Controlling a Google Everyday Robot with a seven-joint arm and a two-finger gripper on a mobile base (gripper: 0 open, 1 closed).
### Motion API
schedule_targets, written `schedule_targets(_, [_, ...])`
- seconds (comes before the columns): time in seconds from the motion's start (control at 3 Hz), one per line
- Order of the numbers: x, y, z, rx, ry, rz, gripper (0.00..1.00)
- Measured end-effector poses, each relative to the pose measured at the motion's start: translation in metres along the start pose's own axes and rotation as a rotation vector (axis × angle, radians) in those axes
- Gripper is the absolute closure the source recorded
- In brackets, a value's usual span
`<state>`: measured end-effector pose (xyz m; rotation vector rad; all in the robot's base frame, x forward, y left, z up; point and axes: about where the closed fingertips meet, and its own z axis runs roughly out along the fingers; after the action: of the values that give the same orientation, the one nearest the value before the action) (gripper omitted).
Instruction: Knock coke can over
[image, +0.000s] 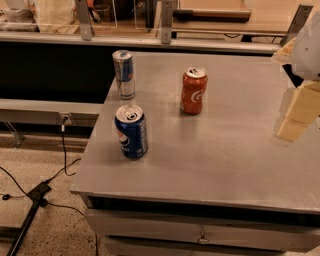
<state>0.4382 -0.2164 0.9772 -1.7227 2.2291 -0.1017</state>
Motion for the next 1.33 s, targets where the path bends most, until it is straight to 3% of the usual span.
schedule_targets(0.33, [0.000,0.000,0.000,0.000,0.000,0.000,0.00])
schedule_targets(0.67, [-0.003,-0.022,0.000,0.046,-0.046,-0.014,0.00])
schedule_targets(1.0, [-0.010,-0.066,0.005,0.101,-0.148,-0.021,0.00])
schedule_targets(1.33, [-0.034,-0.106,0.016,0.096,-0.238,-0.033,0.00])
